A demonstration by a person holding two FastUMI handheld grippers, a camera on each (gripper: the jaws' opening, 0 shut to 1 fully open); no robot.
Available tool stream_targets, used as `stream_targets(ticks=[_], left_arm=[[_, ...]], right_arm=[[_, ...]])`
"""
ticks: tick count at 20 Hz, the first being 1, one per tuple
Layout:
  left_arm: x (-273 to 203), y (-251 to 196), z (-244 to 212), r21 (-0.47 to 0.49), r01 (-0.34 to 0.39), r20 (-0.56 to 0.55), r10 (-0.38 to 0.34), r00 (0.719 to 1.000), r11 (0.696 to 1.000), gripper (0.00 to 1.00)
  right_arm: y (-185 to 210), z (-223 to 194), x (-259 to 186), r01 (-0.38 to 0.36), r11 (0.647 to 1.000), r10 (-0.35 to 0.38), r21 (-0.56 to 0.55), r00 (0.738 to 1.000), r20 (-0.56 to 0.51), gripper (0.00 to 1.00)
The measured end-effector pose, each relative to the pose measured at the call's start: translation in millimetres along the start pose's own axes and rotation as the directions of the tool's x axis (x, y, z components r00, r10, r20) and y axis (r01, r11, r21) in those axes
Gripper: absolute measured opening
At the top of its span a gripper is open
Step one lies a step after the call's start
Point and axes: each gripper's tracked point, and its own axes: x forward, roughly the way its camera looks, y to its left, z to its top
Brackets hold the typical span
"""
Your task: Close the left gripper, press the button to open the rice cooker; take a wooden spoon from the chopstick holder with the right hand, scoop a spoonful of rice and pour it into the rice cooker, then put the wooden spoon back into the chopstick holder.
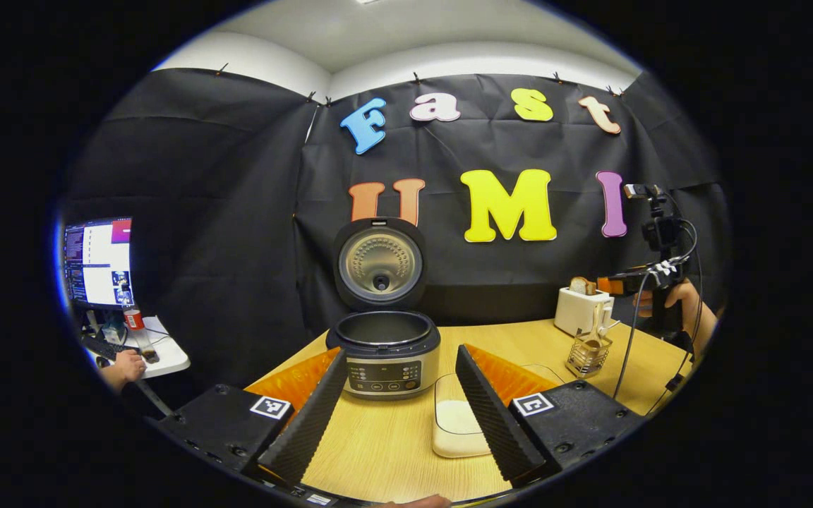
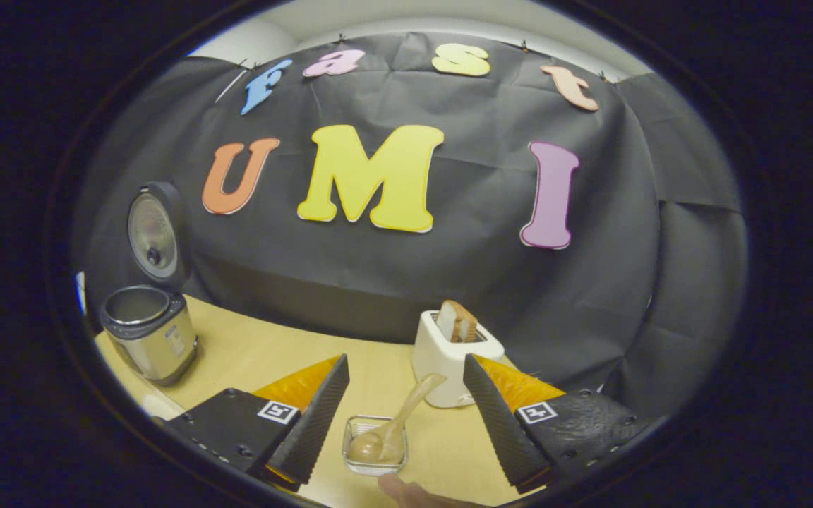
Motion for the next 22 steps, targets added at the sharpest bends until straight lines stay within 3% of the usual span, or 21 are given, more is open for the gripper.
stream_targets(ticks=[4, 8, 16, 22], left_arm=[[14, 1, 4, -0.007, -0.003, 0.000, 0.003, 1.000, 1.000, 0.98], [41, 2, 24, -0.018, 0.028, -0.012, -0.028, 1.000, 0.999, 0.98], [111, 34, 130, 0.093, -0.047, 0.125, 0.035, 0.991, 0.995, 0.98], [171, 31, 205, 0.033, -0.029, 0.196, 0.022, 0.980, 0.999, 0.98]], right_arm=[[6, -15, -29, -0.038, 0.994, 0.039, 0.104, 0.999, -0.003, 0.94], [-2, -26, -49, -0.073, 0.988, 0.069, 0.136, 0.997, 0.035, 0.96], [-10, -31, -101, -0.233, 0.959, 0.223, 0.164, 0.972, 0.078, 0.95], [-20, -43, -127, -0.285, 0.945, 0.267, 0.161, 0.956, 0.124, 0.95]])
